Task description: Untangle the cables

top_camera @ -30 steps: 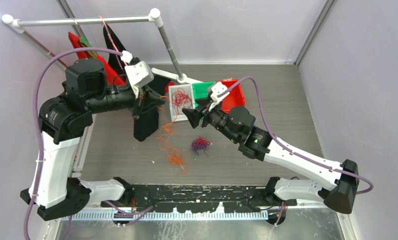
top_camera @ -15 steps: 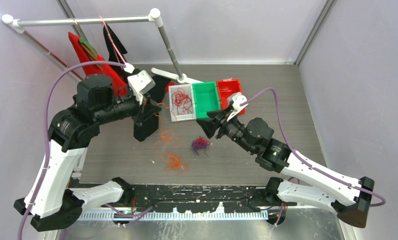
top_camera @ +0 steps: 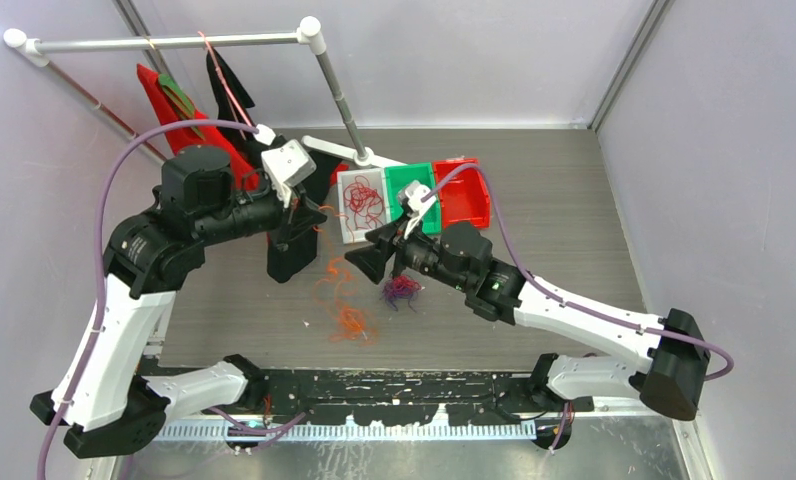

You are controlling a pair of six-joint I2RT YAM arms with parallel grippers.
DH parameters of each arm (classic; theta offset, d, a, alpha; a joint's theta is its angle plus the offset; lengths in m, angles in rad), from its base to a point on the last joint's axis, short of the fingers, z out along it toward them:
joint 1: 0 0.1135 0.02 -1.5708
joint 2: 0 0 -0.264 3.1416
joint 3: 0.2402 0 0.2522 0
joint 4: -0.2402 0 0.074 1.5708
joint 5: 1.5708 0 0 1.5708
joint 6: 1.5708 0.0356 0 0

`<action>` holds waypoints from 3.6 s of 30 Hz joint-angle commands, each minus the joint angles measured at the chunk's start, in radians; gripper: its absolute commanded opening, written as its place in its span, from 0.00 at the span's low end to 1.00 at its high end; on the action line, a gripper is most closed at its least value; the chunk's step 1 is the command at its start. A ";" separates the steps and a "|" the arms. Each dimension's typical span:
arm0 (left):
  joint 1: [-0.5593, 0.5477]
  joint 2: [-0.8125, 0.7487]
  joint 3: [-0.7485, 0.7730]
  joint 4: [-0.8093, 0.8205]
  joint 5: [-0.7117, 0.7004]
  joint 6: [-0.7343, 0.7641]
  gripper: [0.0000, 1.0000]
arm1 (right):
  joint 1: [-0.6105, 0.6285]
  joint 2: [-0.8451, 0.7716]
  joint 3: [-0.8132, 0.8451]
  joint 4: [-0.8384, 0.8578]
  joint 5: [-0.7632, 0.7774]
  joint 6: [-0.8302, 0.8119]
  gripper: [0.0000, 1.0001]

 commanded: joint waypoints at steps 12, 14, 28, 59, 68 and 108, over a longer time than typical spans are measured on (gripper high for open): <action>-0.004 -0.012 -0.029 0.064 -0.007 -0.055 0.00 | 0.004 0.128 0.117 0.256 -0.176 0.024 0.65; -0.004 -0.009 -0.024 0.066 -0.024 -0.057 0.00 | 0.005 0.173 0.138 0.257 -0.182 0.022 0.65; 0.001 0.021 -0.154 0.136 -0.378 0.054 0.00 | 0.040 0.136 -0.072 0.317 0.122 0.039 0.69; 0.004 0.009 -0.092 0.075 -0.398 0.103 0.00 | 0.186 0.411 -0.104 0.378 0.110 0.032 0.12; 0.004 -0.030 -0.113 0.026 -0.411 0.184 0.00 | 0.118 0.061 -0.173 0.127 0.107 -0.005 0.01; 0.004 -0.301 -0.316 -0.131 -0.354 0.392 0.00 | -0.001 -0.488 0.374 -0.603 0.401 -0.274 0.01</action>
